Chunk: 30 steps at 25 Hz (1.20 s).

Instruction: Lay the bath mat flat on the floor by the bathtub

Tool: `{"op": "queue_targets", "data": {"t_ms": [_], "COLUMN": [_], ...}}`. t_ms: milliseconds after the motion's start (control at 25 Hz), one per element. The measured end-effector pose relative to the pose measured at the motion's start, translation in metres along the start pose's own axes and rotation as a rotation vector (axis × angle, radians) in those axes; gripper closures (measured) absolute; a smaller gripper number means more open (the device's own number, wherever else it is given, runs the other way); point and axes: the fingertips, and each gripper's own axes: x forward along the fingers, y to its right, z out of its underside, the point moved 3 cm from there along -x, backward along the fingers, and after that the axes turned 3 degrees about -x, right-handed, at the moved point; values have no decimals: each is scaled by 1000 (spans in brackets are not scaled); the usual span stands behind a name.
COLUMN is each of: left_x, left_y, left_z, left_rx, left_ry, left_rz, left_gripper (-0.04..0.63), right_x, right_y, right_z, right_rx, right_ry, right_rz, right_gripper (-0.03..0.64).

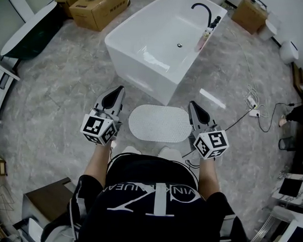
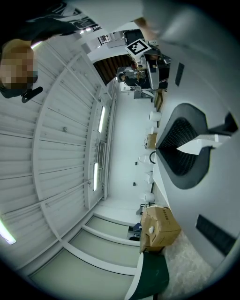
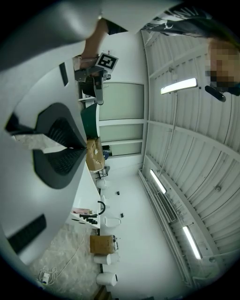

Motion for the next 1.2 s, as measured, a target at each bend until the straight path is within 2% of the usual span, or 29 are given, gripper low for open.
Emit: {"op": "queue_targets", "data": {"t_ms": [520,1200], "left_x": [3,6], "left_y": [-17,-21], "left_z": [8,13], "left_rx": [-18,7], "left_ry": [-20,-53], "left_rz": [-22,-9], "left_gripper": [581,581], "right_x": [16,25], "right_y": [10,4], "right_z": [-1,9], "right_rx": [14,26], "right_ry": [-23,-42], "right_rz": [8,-1], "right_gripper": [592,592]}}
